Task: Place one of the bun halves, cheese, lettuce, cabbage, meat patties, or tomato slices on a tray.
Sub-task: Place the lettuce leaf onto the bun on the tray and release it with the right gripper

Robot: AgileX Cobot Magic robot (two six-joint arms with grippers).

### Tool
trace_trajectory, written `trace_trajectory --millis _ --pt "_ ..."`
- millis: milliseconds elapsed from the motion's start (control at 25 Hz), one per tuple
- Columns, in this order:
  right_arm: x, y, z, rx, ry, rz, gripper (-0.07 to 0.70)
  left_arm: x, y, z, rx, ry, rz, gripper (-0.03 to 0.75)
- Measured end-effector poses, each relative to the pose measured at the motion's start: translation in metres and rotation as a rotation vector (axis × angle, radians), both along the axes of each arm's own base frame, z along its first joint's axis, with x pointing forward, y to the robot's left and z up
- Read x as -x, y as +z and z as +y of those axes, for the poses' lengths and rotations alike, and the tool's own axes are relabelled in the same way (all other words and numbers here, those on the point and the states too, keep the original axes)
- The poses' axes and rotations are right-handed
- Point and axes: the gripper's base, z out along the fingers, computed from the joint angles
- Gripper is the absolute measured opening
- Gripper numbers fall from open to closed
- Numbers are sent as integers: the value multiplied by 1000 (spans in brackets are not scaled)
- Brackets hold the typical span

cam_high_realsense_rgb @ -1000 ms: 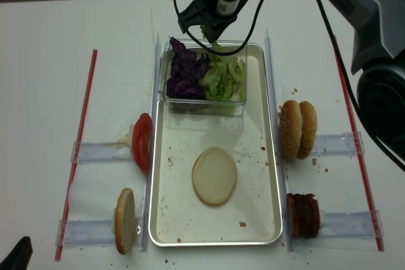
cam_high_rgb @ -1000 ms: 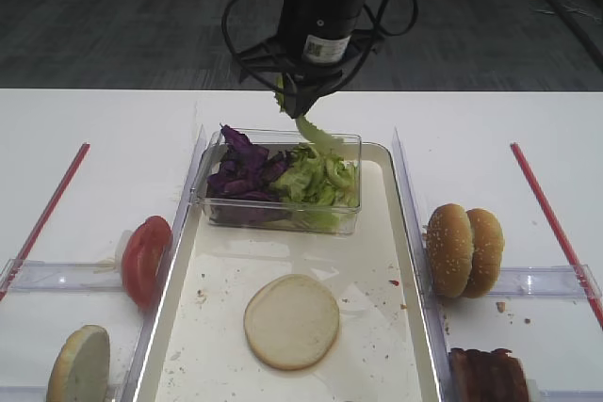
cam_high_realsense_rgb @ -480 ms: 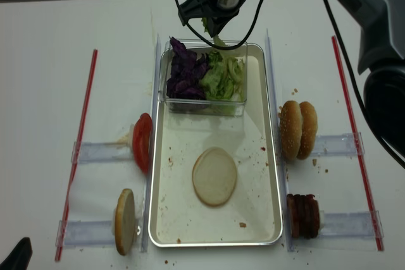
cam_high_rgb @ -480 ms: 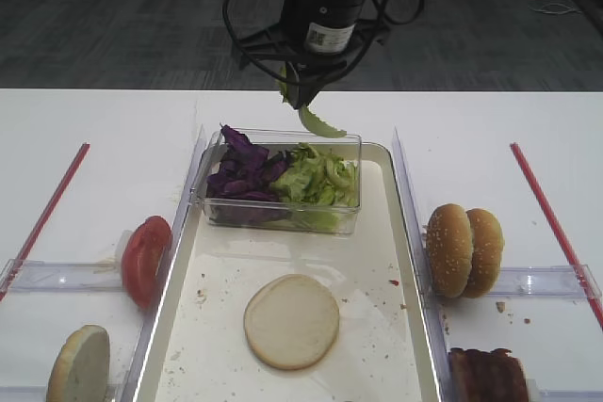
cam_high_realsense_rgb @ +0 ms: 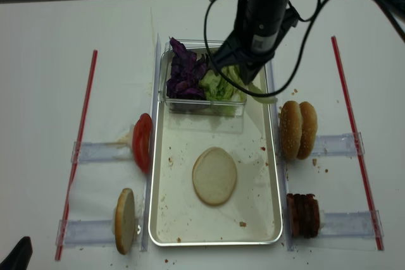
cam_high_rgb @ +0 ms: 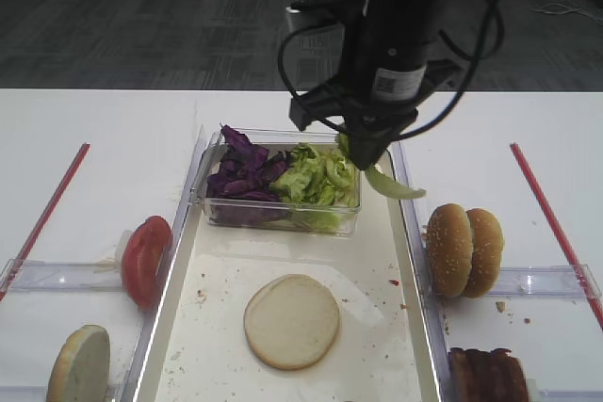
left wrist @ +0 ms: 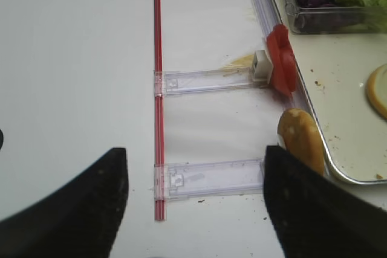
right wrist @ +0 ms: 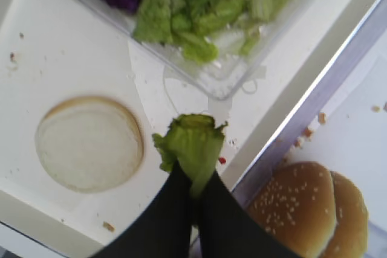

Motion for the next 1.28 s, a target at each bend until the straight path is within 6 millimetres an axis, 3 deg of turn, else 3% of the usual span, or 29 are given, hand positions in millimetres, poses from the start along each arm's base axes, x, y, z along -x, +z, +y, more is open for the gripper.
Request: trace_trajectory --millis 200,640,1120,1280 --pt "19 2 -12 20 15 14 58 0 0 0 0 0 0 474" --pt "24 3 -5 -49 41 46 58 0 0 0 0 0 0 474" --pt "74 3 55 -74 258 69 58 0 0 0 0 0 0 474" --pt "80 -5 66 -65 289 94 58 0 0 0 0 0 0 474"
